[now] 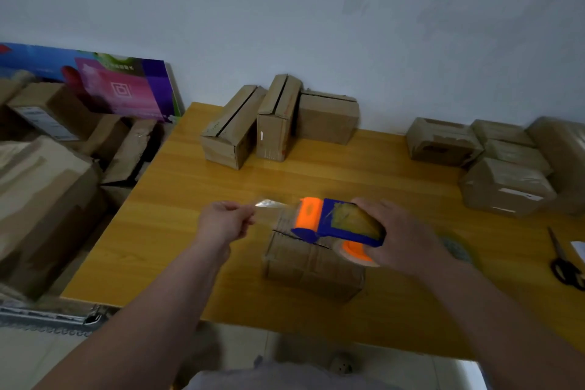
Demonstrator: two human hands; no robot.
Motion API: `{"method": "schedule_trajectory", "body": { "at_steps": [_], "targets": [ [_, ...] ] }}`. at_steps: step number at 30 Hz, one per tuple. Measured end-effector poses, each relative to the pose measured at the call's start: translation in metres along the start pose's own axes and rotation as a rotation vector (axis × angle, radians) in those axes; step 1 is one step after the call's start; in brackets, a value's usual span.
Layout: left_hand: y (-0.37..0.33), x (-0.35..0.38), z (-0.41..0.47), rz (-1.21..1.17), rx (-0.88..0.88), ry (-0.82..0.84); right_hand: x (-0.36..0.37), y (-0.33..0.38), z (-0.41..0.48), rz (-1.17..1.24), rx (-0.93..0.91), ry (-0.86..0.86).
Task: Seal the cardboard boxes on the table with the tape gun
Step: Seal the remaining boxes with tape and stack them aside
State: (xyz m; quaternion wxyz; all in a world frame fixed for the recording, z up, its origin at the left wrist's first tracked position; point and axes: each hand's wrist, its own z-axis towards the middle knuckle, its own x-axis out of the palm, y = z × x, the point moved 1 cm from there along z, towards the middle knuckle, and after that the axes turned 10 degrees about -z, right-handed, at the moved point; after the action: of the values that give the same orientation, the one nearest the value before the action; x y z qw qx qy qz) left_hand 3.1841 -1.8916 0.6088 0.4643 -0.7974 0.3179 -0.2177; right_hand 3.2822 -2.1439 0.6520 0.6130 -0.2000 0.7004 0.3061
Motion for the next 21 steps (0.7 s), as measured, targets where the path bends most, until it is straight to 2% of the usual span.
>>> {"method": "schedule_trajectory", "body": {
  "at_steps": [5,10,15,17,21],
  "targets": [
    [0.015,-0.007,0.001,0.096,0.046,-0.028,-0.002,-0.010,-0.003,-0.042,0.008,-0.003],
    [0.028,-0.002,0.005,0.102,0.037,-0.086,0.013,-0.010,-0.007,0.041,0.006,-0.078],
    [0.044,0.009,0.007,0.103,-0.012,-0.070,0.018,-0.014,-0.010,0.087,0.013,-0.149],
    [0.052,0.014,0.007,0.148,0.020,-0.052,0.020,-0.014,-0.011,0.075,0.000,-0.167],
    [0.056,0.016,0.017,0.637,0.274,0.021,0.023,-0.014,-0.011,0.083,-0.006,-0.198]
  ]
}}
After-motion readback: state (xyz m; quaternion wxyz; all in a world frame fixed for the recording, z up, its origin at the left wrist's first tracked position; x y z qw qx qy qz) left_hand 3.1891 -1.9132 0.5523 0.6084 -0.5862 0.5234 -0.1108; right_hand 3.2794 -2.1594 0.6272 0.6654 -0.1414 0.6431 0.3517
